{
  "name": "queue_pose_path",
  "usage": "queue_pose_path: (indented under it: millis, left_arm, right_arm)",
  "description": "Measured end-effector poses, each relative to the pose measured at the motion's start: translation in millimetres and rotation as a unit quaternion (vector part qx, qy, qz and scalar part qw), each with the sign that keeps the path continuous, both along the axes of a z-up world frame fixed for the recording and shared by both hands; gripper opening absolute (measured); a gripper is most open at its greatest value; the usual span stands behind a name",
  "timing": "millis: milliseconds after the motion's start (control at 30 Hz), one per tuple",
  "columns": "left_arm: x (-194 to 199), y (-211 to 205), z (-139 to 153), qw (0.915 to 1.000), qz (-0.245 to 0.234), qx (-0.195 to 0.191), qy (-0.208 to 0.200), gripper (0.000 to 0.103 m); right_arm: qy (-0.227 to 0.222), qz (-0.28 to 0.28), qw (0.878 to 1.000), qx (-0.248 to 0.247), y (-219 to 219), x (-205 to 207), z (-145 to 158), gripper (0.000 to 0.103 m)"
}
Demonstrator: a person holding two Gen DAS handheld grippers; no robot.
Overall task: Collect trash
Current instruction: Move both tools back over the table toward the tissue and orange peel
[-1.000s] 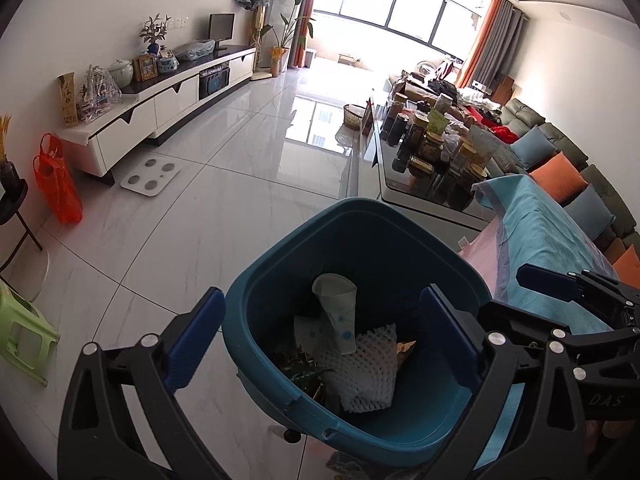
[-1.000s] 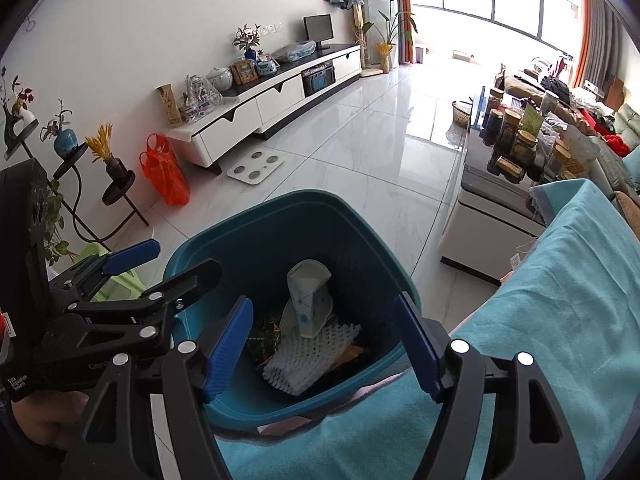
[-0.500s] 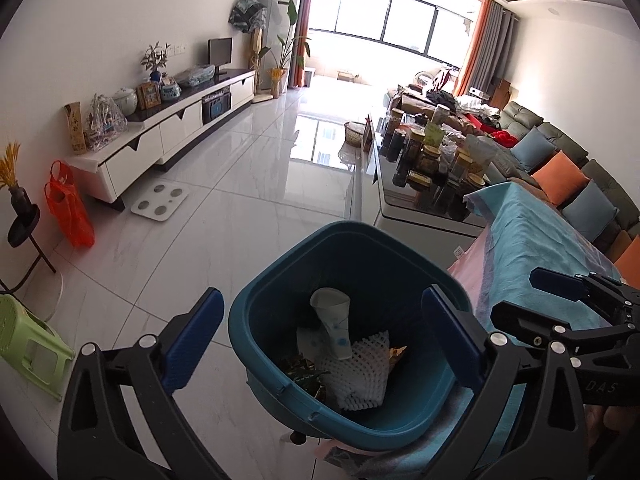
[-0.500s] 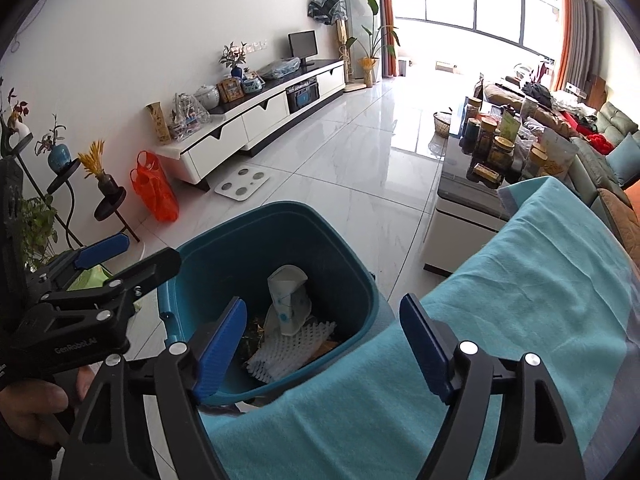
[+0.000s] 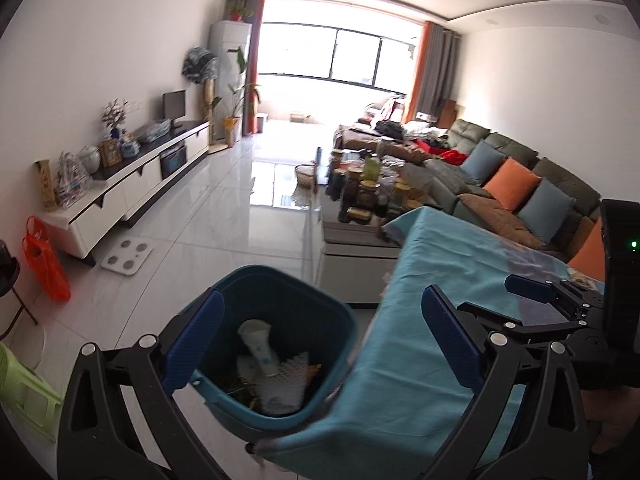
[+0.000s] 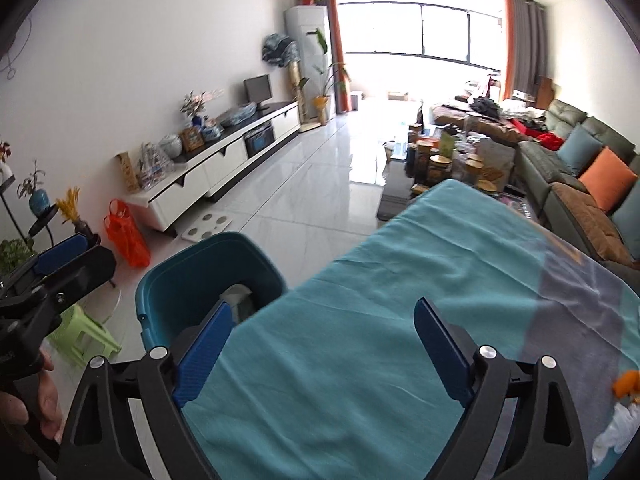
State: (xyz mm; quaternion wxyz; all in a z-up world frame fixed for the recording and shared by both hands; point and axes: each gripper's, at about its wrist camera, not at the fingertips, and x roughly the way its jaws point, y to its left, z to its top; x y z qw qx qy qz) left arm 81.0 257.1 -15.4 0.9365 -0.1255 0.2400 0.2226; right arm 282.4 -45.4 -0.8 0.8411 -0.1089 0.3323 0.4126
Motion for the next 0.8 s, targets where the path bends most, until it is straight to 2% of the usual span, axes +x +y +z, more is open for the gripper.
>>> queue_pose_path:
  millis: [33, 433, 667, 800]
  left_arm:
    - [2, -8, 3, 0.9999, -0.01, 0.001, -0.003, 0.097]
    - [38, -101, 16, 0.9946, -0.102, 0.016, -0.013, 0.097]
    - [56, -154, 13, 0.9865, -0.16, 0.022, -0.022, 0.097]
    - [65, -181, 5, 0.9809, -0.192, 0.022, -0.019, 0.097]
  right_arm:
    - [-0.006, -0.012, 1.0, 0.005, -11, 1, 2, 0.096]
    - [-0.033, -0.111, 0.992, 0.053, -126, 3, 12, 0.096]
    - [-0.044, -0.179, 0.98, 0.071, -193, -4, 8, 0.096]
    - [-0.032, -0.214, 0.972, 0.086, -231, -13, 0, 0.096]
